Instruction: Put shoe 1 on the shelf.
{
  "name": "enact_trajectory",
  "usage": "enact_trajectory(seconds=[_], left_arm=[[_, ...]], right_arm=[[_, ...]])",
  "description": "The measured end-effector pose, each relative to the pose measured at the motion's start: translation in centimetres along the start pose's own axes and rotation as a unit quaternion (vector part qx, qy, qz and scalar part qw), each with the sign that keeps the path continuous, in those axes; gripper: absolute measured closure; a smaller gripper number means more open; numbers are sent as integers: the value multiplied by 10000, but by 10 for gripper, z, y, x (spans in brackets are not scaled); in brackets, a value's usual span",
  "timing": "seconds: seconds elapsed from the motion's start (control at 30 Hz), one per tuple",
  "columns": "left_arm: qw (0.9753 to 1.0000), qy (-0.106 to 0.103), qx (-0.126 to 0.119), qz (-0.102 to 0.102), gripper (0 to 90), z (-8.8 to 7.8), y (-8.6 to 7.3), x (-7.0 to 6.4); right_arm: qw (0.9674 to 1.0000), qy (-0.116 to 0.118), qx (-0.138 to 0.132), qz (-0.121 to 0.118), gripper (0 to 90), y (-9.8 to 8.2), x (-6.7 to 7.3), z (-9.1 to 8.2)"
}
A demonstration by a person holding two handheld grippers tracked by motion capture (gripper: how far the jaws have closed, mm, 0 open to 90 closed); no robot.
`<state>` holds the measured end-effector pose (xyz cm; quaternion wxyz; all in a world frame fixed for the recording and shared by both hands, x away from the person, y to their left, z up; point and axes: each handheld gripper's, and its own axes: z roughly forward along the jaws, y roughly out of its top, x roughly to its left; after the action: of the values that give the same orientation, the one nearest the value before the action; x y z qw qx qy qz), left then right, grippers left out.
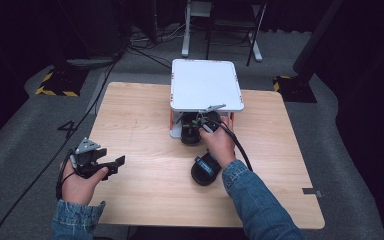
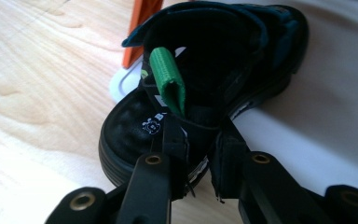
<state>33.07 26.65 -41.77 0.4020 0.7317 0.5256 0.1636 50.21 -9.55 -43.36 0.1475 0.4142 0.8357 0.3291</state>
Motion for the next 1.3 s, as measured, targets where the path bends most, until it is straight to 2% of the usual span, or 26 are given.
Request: enact_trajectory(seconds=[0.13,0.2,0.3,0.37,0.43,0.57,0.63,0.73,0.77,0.87,0.9,1.0,1.13,1.23,1.27,1.3], left_arm=[[10000,-24,19,4,244,1,0,0],[10000,-27,11,19,244,1,1,-1],[10000,-24,2,9,244,1,1,-2],[10000,-27,13,8,244,1,1,-3],[10000,-38,18,31,245,1,1,-3],[10000,-22,9,37,245,0,0,-4],[10000,-10,14,24,245,0,0,-4],[10000,-20,33,27,244,1,0,-3],[10000,-18,40,29,244,1,0,-3],[10000,-30,36,37,244,0,0,-5],[10000,-26,34,16,244,0,0,-6],[10000,-28,26,30,244,-1,0,-5],[10000,-22,30,23,244,-1,-1,-3],[10000,-17,34,31,244,0,-2,-2],[10000,-12,31,14,245,0,-2,-2],[10000,-2,30,1,244,0,-2,-1]], right_arm=[[9997,-210,122,-64,749,0,-3,4],[9997,-179,160,-31,708,0,-2,3],[9995,-192,244,-100,590,-1,2,0],[9994,-114,273,-149,513,-2,5,-1],[9996,-109,157,-188,438,-4,7,-5],[9997,-137,-70,-201,356,-6,10,-19],[9994,-258,-159,-190,306,-8,13,-31],[9991,-235,-311,-172,359,-12,23,-45],[9986,-367,-360,85,370,-13,28,-46],[9996,-204,-181,-71,493,-16,39,-44],[9998,-138,-13,-163,589,-17,43,-41],[9994,-2,264,-209,672,-20,52,-31],[9984,-48,464,-316,712,-20,58,-14],[9978,-170,554,-317,715,-19,56,0],[9976,-226,566,-323,747,-19,54,3],[9979,-197,555,-256,745,-17,53,4]])
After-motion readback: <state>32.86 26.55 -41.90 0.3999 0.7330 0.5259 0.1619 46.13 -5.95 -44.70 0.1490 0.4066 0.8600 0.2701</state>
